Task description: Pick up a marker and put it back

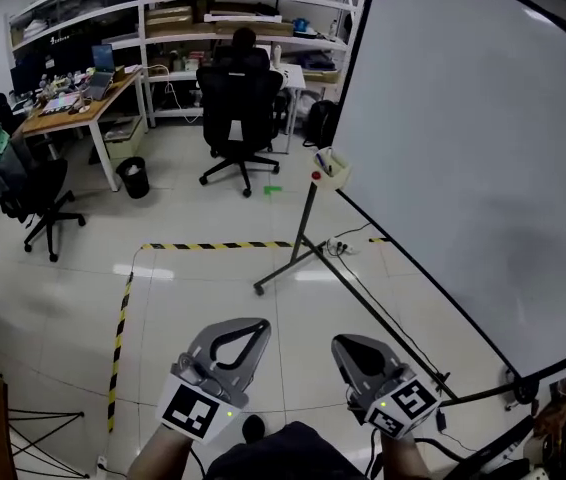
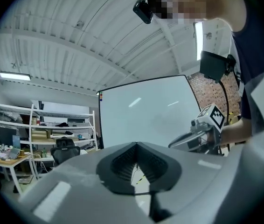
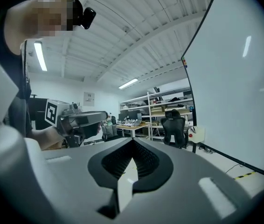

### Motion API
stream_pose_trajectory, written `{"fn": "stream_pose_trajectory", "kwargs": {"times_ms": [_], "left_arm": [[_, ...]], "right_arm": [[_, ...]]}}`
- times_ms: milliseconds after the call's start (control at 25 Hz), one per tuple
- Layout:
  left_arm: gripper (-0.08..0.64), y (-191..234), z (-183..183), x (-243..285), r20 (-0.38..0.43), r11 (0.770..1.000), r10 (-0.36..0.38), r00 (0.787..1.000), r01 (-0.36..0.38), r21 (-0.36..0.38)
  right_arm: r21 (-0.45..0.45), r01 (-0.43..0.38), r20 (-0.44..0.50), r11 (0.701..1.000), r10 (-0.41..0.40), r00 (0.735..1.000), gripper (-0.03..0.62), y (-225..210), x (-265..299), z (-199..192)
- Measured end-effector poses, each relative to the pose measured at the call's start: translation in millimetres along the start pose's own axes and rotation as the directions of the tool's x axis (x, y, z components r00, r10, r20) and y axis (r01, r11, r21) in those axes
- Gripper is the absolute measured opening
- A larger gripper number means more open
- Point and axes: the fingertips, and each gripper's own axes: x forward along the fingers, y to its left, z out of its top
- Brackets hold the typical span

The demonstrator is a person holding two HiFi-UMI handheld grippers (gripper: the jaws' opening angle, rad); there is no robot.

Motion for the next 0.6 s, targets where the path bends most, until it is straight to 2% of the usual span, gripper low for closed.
{"fn": "stream_pose_trajectory", "kwargs": {"times_ms": [240,360,600], "left_arm": [[0.002,45,-19,51,0.011,0.999,-0.034,0.999,0.035,-0.020],[0.002,68,-36,83,-0.011,0.999,-0.047,0.999,0.047,-0.012],[0.002,127,-53,155,-0.039,0.999,-0.043,0.998,0.043,-0.008]], "right_arm": [[-0.008,0.026,-0.009,1.000,-0.026,1.000,0.000,-48,46,3],[0.023,0.037,-0.017,0.999,-0.037,0.999,0.000,-82,74,-3],[0.038,0.002,-0.048,0.999,0.000,0.999,0.000,-149,139,0]]}}
